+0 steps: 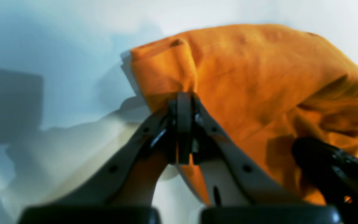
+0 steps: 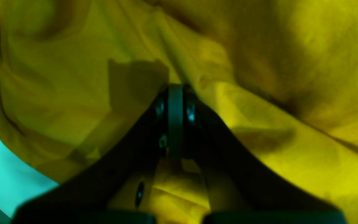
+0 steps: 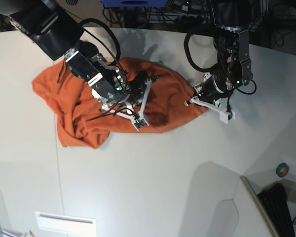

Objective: Layout the t-shirt on the table in an organized manner, then fold the t-shirt properly
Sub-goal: 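Lower the left gripper and grasp the shirt end opposite the right gripper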

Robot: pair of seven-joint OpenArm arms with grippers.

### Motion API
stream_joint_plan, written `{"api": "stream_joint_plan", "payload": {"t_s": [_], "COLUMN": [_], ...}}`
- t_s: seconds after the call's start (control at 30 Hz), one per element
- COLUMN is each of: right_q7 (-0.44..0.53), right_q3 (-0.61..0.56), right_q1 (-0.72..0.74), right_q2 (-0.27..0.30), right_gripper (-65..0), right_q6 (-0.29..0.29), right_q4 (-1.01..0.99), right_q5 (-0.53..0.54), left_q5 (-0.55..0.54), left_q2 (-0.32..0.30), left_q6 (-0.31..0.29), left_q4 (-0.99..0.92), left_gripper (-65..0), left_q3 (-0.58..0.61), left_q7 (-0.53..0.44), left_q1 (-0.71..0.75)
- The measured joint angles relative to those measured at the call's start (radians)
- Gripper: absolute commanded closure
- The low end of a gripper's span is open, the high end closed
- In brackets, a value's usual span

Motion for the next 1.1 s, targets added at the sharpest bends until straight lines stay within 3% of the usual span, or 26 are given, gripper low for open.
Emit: {"api": "stream_joint_plan", "payload": {"t_s": [0.27, 0.5, 0.67, 0.8, 1.1], "right_q7": [-0.005, -0.002, 0.0, -0.003, -0.017], "right_q3": [0.0, 0.0, 0.0, 0.0, 0.0], "right_q1": [0.003, 0.003, 0.003, 0.003, 0.023], "right_q2": [0.0, 0.0, 0.0, 0.0, 0.0], "right_gripper": [0.0, 0.0, 0.0, 0.0, 0.0], "right_q6": [0.0, 0.0, 0.0, 0.0, 0.0], "right_q4": [-0.001, -0.002, -0.002, -0.002, -0.008], "right_q5": [0.001, 0.001, 0.001, 0.0, 0.0], "left_q5": [0.001, -0.015, -0.003, 0.006, -0.011], "left_q2": [-0.092, -0.046, 0.014, 0.008, -0.016], "left_q6": [0.011, 0.0, -0.004, 0.01, -0.003], "left_q4": [0.178, 0.351, 0.225, 0.067, 0.042], "left_gripper": [0.0, 0.0, 0.0, 0.0, 0.0], "left_q3": [-0.008, 0.003, 0.006, -0.002, -0.002], "left_q7": [0.003, 0.007, 0.003, 0.005, 0.001], "left_q1": [0.181, 0.188, 0.068, 0.037, 0.073]}}
